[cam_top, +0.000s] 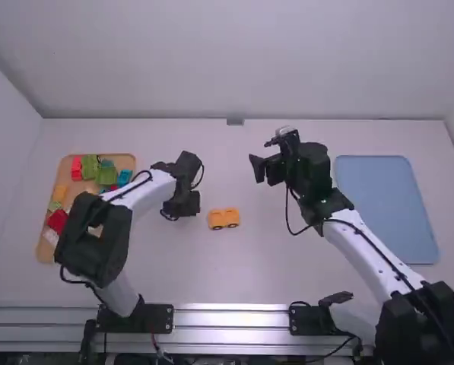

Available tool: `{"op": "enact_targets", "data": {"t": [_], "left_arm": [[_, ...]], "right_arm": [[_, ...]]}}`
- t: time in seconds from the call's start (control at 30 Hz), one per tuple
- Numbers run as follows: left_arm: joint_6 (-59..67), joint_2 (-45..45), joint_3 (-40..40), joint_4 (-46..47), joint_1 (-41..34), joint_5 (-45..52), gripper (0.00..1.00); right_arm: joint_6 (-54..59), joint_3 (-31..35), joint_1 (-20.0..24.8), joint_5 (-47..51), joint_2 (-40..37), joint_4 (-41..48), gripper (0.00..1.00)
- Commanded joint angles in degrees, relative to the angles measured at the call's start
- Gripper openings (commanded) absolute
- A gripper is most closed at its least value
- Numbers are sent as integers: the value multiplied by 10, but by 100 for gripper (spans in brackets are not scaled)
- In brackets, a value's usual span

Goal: Assemble lego blocks to make yellow taxi

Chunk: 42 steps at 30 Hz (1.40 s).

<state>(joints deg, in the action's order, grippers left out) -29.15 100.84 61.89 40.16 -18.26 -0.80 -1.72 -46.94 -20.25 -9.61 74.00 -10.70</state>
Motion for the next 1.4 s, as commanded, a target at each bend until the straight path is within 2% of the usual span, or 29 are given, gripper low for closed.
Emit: {"op": "enact_targets", "data": {"t": [0.0,0.1,0.13,0.2,0.33,0.5,0.67,0.73,0.77,0.8,0.87,0.93,0.97,1.03,1.07,1.27,1.37], "left_arm": [[-185,-2,4,6,3,-50,2],[-396,-2,2,14,3,-43,2],[-417,-2,2,16,3,-40,2],[-551,-2,-9,8,0,-10,2],[-699,2,-41,-45,-1,40,2],[-735,2,-81,-140,-1,47,2],[-787,2,-89,-135,-1,46,4],[-792,2,-89,-137,-1,46,12],[-805,2,-89,-136,-1,50,22],[-821,2,-91,-137,-1,59,36],[-856,2,-98,-140,-1,74,36],[-882,3,-108,-151,-1,81,48],[-885,3,-110,-153,-1,81,50],[-885,3,-122,-170,0,75,86],[-885,3,-123,-172,0,75,99],[-838,-16,-101,-150,19,97,99],[-760,-46,-54,-96,42,110,99]], "right_arm": [[-11,4,1,5,-14,-5,99],[-11,4,0,5,-14,-10,98],[-11,4,0,5,-14,-11,98],[-11,4,1,5,-14,-13,99],[-11,4,0,5,-14,-13,99],[-11,4,0,5,-14,-13,99],[-11,4,1,5,-14,-13,99],[-11,4,0,5,-14,-13,99],[-11,4,0,5,-14,-13,99],[-11,4,0,5,-14,-13,99],[-11,4,1,5,-14,-13,99],[-11,4,1,5,-14,-13,98],[-11,4,1,5,-14,-13,99],[-11,4,0,5,-14,-13,99],[-11,4,0,5,-14,-13,99],[-11,4,0,5,-14,-20,99],[-11,4,-1,5,-14,-22,99]]}}
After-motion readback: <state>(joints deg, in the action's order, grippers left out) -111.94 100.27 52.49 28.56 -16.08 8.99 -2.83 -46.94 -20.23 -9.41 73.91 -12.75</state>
